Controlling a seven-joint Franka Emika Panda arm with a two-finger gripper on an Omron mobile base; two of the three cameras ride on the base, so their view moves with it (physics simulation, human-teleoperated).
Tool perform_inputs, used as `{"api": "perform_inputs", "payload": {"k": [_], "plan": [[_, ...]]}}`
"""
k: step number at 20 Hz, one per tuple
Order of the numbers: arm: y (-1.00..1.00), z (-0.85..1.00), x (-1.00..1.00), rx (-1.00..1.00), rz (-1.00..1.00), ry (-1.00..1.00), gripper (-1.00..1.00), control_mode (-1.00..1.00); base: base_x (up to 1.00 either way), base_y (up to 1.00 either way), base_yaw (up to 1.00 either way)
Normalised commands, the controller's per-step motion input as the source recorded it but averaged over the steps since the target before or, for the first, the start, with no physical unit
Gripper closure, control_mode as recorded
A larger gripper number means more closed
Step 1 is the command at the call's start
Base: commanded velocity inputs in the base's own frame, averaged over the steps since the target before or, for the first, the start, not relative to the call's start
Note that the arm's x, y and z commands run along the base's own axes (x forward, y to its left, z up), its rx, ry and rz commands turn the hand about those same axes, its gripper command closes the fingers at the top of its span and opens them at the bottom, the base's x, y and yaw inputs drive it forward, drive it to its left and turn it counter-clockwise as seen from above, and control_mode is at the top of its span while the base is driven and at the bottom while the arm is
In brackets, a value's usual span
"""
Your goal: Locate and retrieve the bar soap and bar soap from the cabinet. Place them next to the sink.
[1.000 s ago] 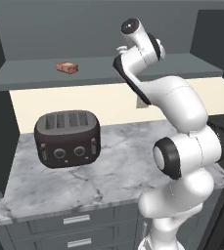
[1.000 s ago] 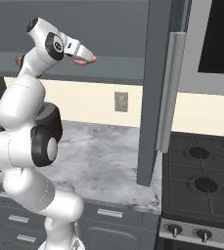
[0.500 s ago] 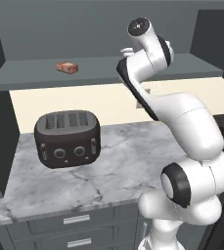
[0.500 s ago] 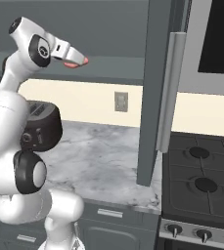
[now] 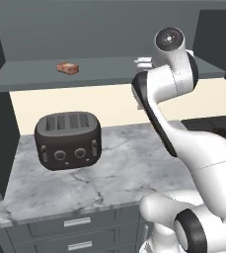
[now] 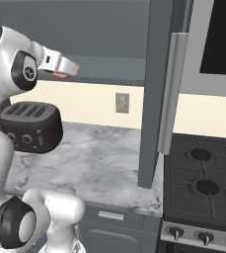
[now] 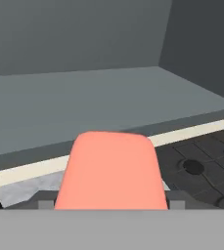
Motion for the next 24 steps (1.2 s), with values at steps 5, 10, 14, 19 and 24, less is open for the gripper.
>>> {"api": "perform_inputs", "payload": {"k": [5, 10, 14, 19, 24], "plan": [[0.0, 0.33, -0.9, 0.03, 0.09, 0.0, 1.0, -1.0, 0.0, 0.0, 0.0], [0.0, 0.28, -0.94, 0.0, 0.11, 0.08, 1.0, -1.0, 0.0, 0.0, 0.0], [-0.02, 0.14, -0.97, 0.0, 0.14, 0.11, 1.0, -1.0, 0.0, 0.0, 0.0], [-0.08, 0.0, -1.0, 0.02, 0.16, 0.03, 1.0, -1.0, 0.0, 0.0, 0.0], [-0.06, 0.0, -1.0, 0.02, 0.16, 0.01, 1.0, -1.0, 0.0, 0.0, 0.0]]}}
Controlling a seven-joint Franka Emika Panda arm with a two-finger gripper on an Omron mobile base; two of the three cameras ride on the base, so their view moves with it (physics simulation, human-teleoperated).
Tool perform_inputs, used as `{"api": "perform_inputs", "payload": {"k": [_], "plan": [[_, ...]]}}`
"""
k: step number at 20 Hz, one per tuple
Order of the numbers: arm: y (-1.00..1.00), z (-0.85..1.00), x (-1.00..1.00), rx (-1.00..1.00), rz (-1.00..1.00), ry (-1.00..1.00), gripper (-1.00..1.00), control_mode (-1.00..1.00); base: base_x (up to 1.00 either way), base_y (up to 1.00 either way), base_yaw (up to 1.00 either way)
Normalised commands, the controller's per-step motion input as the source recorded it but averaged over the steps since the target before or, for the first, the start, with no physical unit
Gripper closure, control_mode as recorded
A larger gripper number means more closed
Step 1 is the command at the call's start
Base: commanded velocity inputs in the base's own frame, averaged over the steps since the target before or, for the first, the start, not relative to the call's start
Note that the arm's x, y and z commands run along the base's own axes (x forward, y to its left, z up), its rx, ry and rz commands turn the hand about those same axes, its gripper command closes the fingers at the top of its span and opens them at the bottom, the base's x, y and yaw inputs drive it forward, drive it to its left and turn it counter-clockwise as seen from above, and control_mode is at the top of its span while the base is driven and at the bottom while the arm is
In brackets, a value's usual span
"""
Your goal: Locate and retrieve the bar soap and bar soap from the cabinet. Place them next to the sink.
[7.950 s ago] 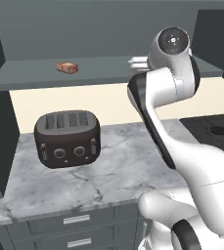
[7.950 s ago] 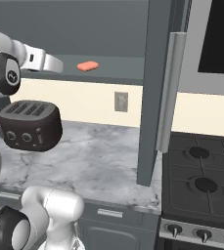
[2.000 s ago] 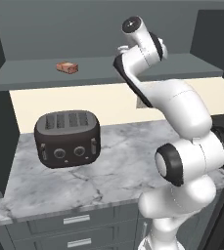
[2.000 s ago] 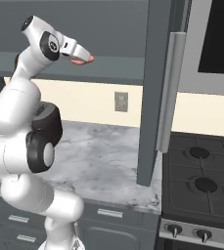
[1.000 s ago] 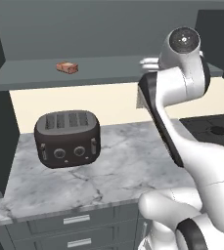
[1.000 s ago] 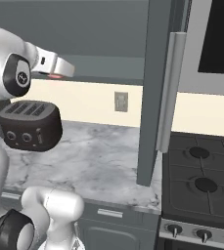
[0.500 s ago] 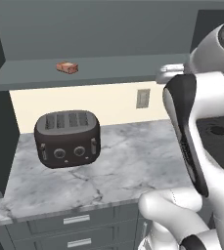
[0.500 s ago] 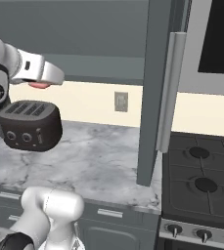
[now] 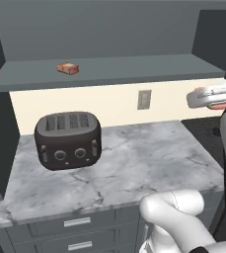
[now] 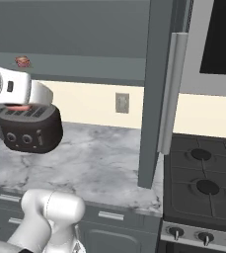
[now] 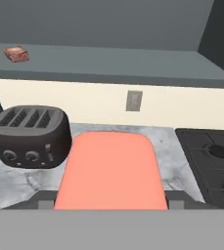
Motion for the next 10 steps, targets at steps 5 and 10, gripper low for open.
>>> {"api": "perform_inputs", "payload": {"k": [5, 10], "plan": [[-0.03, -0.04, -0.98, 0.04, 0.1, 0.04, 1.0, -1.0, 0.0, 0.0, 0.0], [-0.04, -0.06, -0.98, 0.03, 0.09, 0.05, 1.0, -1.0, 0.0, 0.0, 0.0]]}}
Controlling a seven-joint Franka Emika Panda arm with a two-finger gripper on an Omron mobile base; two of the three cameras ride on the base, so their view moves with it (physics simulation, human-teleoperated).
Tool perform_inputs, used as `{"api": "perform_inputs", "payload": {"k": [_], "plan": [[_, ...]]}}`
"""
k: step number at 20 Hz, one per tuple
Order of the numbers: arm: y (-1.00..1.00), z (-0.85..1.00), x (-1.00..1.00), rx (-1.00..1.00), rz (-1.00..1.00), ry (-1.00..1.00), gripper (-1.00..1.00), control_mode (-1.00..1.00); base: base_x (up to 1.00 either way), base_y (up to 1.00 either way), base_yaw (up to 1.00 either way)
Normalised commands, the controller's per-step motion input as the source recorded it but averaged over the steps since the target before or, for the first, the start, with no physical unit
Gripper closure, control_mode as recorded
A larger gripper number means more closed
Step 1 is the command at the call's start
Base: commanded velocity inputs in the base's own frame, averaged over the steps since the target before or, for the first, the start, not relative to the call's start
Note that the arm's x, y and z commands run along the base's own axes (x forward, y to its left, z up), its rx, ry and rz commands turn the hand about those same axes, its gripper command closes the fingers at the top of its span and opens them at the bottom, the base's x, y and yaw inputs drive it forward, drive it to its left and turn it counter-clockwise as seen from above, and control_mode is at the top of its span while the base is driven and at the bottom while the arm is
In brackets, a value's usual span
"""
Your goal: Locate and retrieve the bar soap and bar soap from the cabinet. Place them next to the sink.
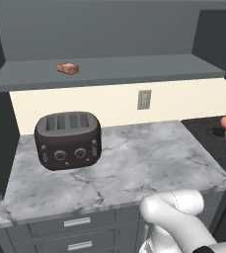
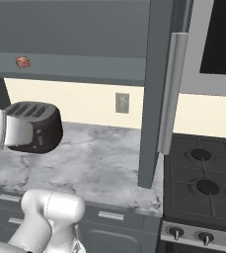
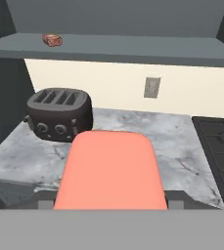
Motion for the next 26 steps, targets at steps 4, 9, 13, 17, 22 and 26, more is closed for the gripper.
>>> {"api": "perform_inputs", "payload": {"k": [4, 9, 13, 17, 22, 26], "plan": [[-0.02, -0.19, -0.87, 0.01, 0.1, 0.04, 1.0, -1.0, 0.0, 0.0, 0.0], [-0.08, -0.16, -0.65, 0.0, 0.14, 0.02, 1.0, -1.0, 0.0, 0.0, 0.0], [-0.01, -0.01, -0.04, 0.0, 0.04, -0.01, 1.0, -1.0, 0.0, 0.0, 0.0], [0.0, -0.26, -0.08, 0.05, 0.0, -0.06, 1.0, -1.0, 0.0, 0.0, 0.0], [0.0, -0.56, -0.24, 0.1, 0.0, -0.14, 1.0, -1.0, 0.0, 0.0, 0.0], [0.01, -0.56, -0.2, 0.11, 0.0, -0.16, 1.0, -1.0, 0.0, 0.0, 0.0]]}}
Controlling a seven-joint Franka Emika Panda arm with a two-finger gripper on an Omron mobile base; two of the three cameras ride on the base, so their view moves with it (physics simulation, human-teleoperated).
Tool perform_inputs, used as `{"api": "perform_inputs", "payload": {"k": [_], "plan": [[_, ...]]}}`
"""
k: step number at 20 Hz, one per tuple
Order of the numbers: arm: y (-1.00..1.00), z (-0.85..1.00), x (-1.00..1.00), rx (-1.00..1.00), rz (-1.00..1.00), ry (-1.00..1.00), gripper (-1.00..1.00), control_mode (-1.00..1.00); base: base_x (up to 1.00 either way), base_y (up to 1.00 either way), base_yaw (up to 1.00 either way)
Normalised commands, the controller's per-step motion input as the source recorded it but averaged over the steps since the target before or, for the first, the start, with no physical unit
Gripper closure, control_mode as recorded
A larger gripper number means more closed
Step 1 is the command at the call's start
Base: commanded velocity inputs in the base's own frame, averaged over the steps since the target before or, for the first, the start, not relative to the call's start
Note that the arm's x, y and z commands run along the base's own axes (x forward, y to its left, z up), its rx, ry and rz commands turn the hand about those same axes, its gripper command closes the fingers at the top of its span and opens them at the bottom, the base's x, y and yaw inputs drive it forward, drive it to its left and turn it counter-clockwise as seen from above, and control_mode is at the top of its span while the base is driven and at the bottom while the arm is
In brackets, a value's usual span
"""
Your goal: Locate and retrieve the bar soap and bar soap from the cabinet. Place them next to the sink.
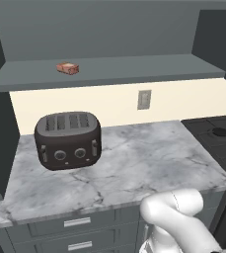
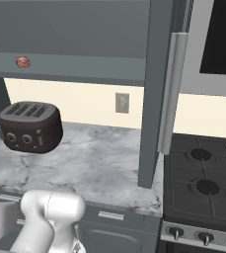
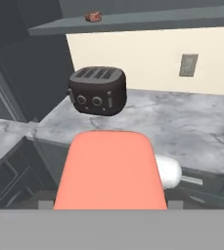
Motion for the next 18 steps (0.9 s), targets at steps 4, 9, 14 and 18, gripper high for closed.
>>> {"api": "perform_inputs", "payload": {"k": [4, 9, 14, 18], "plan": [[0.0, -0.35, -0.14, 0.07, 0.0, -0.13, 1.0, -1.0, 0.0, 0.0, 0.0], [0.0, 0.0, -0.01, 0.01, 0.0, 0.0, 1.0, -1.0, 0.0, 0.0, 0.0], [0.0, 0.0, 0.0, 0.0, 0.0, 0.0, 1.0, -1.0, 0.0, 0.0, 0.0], [0.0, 0.0, 0.0, 0.0, 0.0, 0.0, 1.0, -1.0, 0.0, 0.0, 0.0]]}}
